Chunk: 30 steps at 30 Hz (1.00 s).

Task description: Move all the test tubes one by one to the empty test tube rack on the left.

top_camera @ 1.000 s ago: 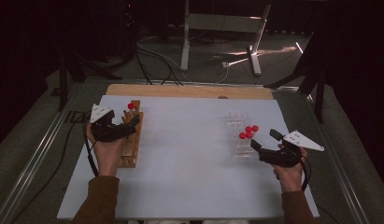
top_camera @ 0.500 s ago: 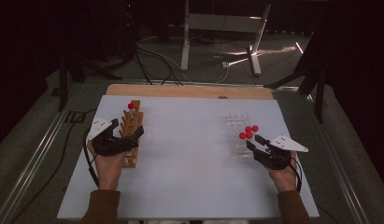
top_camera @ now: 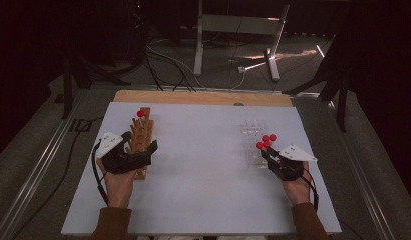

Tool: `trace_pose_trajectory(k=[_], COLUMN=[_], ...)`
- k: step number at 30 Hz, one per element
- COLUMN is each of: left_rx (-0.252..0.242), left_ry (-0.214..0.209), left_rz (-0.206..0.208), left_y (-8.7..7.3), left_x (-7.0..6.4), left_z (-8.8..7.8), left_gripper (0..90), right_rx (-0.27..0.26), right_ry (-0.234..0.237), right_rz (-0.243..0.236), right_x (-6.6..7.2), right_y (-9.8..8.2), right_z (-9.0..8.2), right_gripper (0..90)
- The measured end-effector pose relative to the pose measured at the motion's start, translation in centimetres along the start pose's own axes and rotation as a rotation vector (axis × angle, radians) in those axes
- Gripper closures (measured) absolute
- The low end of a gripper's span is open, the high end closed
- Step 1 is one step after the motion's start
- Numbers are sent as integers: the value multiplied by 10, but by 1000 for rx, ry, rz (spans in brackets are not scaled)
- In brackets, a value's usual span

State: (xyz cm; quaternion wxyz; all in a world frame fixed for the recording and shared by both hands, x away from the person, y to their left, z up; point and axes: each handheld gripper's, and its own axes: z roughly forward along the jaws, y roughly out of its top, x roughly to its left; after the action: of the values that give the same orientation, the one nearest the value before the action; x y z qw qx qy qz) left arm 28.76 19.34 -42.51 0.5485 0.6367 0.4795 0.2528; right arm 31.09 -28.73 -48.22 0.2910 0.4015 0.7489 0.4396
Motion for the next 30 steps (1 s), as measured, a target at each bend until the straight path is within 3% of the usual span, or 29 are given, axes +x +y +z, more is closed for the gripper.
trace_pose_trajectory(k=[12,21,30], left_rx=[-11,-22,-1], left_ry=[4,0,-4], left_rz=[-6,-8,-18], left_y=[0,3,1], left_x=[2,2,4], left_z=[-8,-11,-9], left_gripper=[6,7,7], right_rx=[-13,-80,-125], right_ry=[2,2,16], right_rz=[15,31,57], right_x=[1,0,-4], right_y=[0,13,27], right_z=[1,-14,-29], right_gripper=[744,747,746])
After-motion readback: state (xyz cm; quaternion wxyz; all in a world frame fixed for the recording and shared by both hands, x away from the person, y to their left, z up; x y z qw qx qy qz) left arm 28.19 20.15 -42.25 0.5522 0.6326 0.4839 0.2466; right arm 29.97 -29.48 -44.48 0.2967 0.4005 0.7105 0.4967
